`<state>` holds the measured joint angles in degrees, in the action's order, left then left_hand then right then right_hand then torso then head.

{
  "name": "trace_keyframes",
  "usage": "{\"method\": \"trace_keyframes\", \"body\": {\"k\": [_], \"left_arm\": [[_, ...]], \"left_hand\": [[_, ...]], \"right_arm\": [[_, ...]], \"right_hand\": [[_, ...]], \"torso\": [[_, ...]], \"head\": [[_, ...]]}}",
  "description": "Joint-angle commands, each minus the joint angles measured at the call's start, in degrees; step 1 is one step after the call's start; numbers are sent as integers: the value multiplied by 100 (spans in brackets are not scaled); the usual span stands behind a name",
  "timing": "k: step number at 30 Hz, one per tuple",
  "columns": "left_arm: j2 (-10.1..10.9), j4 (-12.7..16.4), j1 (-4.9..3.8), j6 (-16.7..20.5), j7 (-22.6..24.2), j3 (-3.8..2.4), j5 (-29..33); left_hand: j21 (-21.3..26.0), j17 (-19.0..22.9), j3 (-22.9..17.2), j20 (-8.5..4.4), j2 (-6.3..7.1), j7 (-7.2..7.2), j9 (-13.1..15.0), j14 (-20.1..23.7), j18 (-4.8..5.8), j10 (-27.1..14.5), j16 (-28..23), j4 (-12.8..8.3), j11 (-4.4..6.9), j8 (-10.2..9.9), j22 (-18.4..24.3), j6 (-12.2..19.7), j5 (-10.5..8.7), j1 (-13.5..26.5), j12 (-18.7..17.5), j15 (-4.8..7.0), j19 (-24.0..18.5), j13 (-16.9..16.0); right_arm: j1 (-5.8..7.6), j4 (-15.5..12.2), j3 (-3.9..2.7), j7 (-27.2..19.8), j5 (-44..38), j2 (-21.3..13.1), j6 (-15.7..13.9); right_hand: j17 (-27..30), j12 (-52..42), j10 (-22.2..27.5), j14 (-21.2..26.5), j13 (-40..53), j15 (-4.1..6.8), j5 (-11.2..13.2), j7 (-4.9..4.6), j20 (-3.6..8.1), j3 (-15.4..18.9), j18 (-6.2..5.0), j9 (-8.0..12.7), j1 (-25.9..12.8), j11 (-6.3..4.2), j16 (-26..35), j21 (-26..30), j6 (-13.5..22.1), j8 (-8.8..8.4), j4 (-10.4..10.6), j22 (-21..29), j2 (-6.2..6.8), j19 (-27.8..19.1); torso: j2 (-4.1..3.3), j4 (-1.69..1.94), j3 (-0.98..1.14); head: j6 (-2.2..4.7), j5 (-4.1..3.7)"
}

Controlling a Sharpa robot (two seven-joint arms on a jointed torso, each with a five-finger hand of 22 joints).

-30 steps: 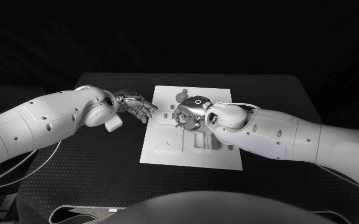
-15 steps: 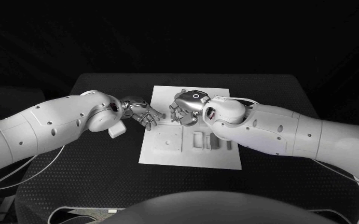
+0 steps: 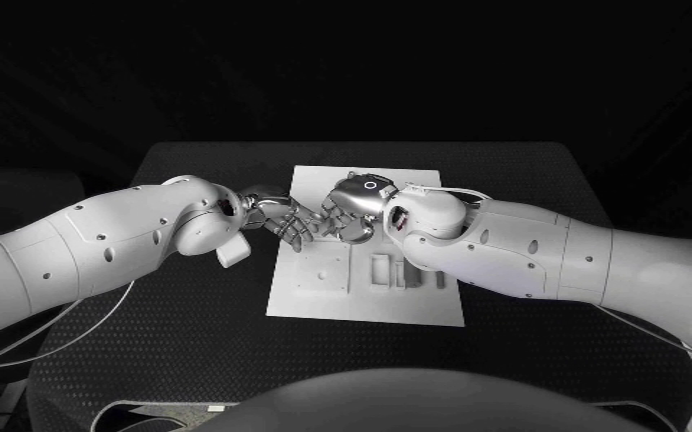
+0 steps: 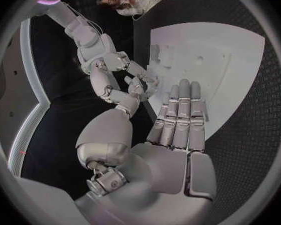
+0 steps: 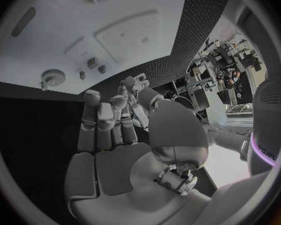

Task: Assemble the parts on the task board

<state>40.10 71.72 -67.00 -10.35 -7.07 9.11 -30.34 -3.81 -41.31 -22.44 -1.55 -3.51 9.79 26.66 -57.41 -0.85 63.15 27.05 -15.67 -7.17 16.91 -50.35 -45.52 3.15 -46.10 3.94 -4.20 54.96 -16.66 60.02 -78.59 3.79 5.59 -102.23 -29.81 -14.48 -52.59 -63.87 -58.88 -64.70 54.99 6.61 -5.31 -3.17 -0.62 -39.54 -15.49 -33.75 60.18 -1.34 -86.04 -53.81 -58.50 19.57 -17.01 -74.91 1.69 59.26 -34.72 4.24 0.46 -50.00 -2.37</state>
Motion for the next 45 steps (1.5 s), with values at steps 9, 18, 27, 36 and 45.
{"method": "trace_keyframes", "body": {"k": [9,18,27,36,45], "left_arm": [[0,38,-2,-478,57,-2,159],[-5,43,-2,-441,53,-1,152],[-23,32,-1,-410,65,-1,71],[-59,7,9,-499,39,2,66],[-73,-3,18,-585,29,4,32]], "left_hand": [[-12,-27,94,10,-195,-34,-6,48,32,-67,-61,-64,11,5,20,12,-33,26,15,-3,-46,15],[-14,-42,99,11,-262,-33,-9,50,29,-74,-73,-89,12,6,25,15,-33,-25,17,-3,-54,18],[-19,-57,101,11,-297,-22,-15,42,27,-78,-78,-94,9,-1,26,30,-33,-83,19,-2,-52,19],[-23,-88,44,9,-353,-42,-13,33,26,-58,-90,-100,21,21,28,1,-33,-306,34,3,-49,14],[-26,-114,-141,14,-375,-60,-12,23,37,-36,-110,-81,23,53,31,-63,-33,-463,41,-2,-39,11]], "right_arm": [[6,-18,-4,13,-4,13,-5],[6,-25,-6,13,-4,18,-14],[6,-51,-7,1,8,19,-15],[6,-66,-14,-3,12,29,-35],[6,-70,-28,0,12,35,-49]], "right_hand": [[8,-26,-32,-22,-11,41,-16,-163,-1,-20,49,-35,37,-1,-23,-33,-193,23,30,-108,20,43],[10,-24,-36,-25,-14,42,-16,-163,1,-22,49,-35,38,-2,-23,-34,-196,22,30,-108,21,46],[12,-23,-40,-29,-15,43,-15,-162,3,-21,49,-35,36,-3,-23,-35,-200,22,31,-107,25,50],[14,-23,-44,-32,-17,44,-15,-161,5,-22,49,-35,35,-4,-24,-36,-202,21,31,-107,26,53],[15,-21,-48,-35,-18,45,-15,-160,7,-22,49,-35,34,-5,-24,-36,-203,20,31,-106,27,56]], "torso": [[0,2,0],[1,1,-2],[2,2,-4],[1,3,0],[1,3,-2]], "head": [[0,-11],[0,-11],[0,-31],[0,-36],[0,-38]]}}
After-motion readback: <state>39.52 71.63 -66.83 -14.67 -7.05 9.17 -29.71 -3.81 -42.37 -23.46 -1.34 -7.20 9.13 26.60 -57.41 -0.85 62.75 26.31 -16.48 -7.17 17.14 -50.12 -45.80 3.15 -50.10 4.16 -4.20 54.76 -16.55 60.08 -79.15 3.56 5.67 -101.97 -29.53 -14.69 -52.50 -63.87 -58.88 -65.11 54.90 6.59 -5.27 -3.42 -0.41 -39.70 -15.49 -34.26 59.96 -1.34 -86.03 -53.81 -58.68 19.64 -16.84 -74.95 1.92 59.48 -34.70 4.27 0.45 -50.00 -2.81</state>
